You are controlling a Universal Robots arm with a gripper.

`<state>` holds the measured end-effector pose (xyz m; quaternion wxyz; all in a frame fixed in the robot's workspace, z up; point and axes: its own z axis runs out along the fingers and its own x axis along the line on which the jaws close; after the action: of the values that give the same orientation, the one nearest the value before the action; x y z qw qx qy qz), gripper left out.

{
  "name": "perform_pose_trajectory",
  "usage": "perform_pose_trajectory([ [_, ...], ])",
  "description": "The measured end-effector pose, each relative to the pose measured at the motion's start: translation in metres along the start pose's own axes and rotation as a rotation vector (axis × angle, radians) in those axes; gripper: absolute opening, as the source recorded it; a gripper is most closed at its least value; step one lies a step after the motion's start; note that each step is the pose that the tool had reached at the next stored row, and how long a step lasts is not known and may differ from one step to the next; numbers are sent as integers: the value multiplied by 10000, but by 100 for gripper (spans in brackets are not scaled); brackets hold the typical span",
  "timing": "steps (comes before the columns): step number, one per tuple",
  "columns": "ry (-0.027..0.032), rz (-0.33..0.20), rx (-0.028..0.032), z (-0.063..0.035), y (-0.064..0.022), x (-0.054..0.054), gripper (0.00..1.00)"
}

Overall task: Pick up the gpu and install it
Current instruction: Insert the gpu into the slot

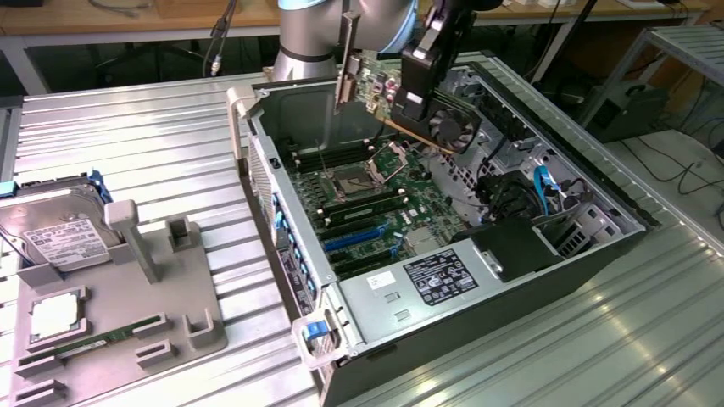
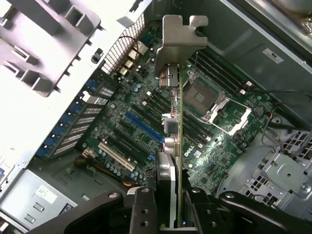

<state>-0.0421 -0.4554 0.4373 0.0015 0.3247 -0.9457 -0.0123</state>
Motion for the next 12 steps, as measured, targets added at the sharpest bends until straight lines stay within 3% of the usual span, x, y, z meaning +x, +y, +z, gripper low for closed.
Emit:
perform_pose_trajectory([
  [12, 28, -1162, -6, 0, -3, 3, 28],
])
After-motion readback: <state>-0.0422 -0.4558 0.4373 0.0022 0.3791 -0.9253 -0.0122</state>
